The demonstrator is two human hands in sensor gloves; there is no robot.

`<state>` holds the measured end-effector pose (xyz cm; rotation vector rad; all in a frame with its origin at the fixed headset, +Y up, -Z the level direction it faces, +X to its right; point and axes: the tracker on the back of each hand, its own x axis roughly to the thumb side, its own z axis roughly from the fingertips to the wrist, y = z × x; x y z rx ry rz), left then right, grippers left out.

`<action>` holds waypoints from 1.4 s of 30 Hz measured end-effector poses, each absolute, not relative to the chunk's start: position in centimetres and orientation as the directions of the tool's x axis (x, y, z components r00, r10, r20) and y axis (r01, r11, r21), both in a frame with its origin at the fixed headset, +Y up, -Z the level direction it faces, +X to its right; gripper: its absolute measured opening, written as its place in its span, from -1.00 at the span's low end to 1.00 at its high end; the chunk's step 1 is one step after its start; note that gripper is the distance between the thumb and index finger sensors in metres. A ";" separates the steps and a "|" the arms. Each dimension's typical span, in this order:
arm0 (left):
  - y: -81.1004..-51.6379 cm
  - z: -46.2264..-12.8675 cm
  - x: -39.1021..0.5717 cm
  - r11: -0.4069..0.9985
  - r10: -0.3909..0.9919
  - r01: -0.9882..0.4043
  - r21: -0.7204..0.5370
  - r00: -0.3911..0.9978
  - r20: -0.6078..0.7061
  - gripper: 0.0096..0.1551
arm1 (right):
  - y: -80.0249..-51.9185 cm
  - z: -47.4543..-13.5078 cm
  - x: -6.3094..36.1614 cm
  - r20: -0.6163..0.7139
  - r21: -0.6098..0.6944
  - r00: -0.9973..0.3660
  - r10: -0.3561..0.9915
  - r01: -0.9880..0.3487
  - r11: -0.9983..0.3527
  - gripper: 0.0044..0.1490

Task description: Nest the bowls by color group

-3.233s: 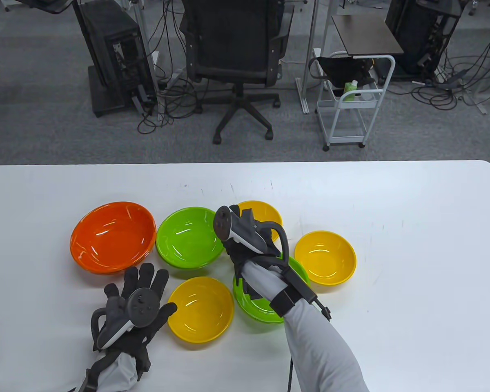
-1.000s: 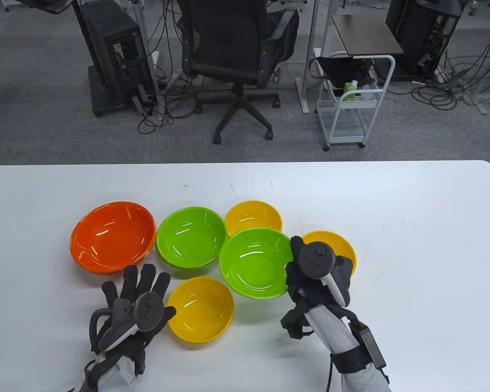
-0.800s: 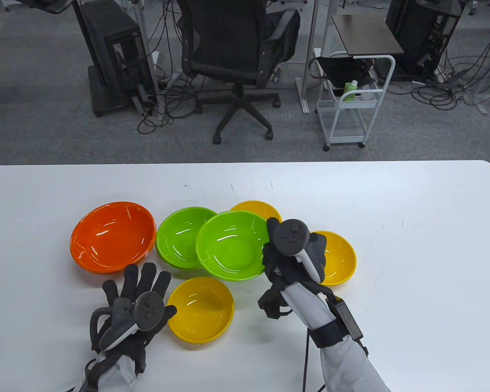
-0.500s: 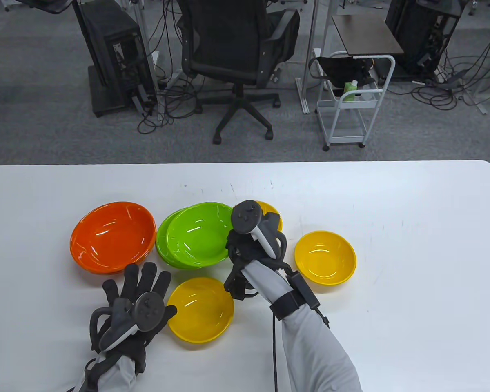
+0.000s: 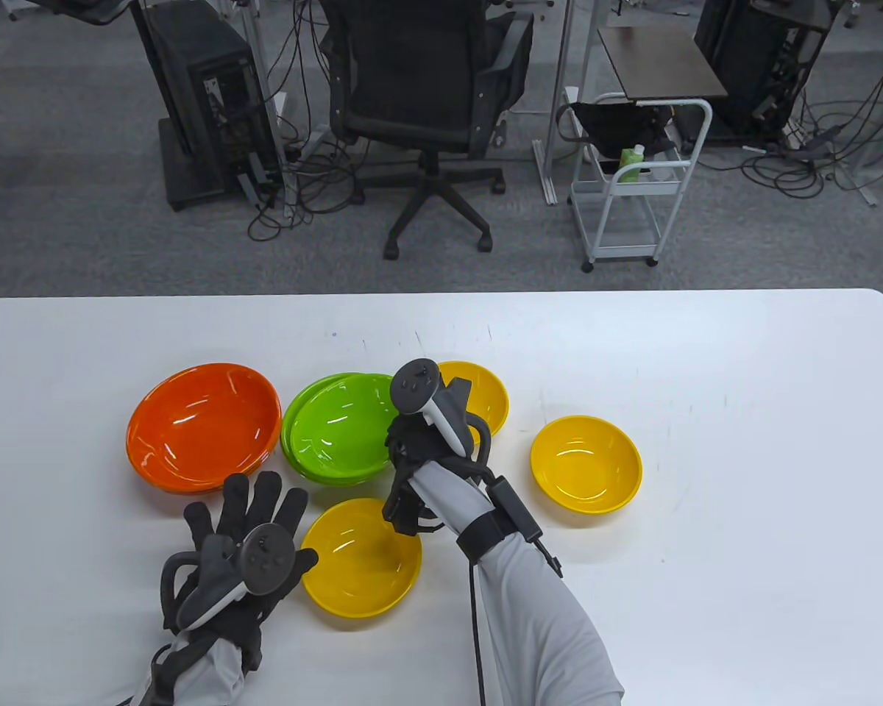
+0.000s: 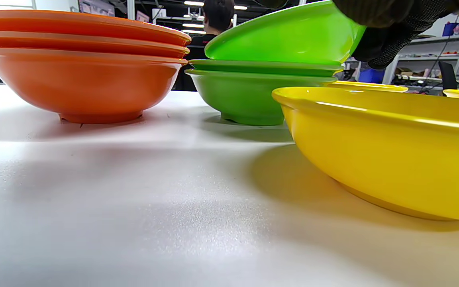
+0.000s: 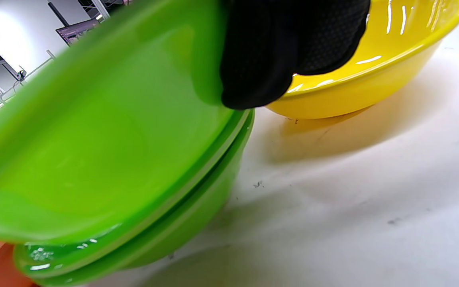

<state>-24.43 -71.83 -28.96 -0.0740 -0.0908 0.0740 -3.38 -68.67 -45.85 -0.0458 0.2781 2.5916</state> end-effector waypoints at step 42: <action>-71.3 -28.3 -23.9 0.998 0.047 -0.042 -0.044 0.993 0.112 -0.05 | -66.2 -38.9 1.1 0.208 0.038 -0.955 0.212 -0.209 -0.977 -0.22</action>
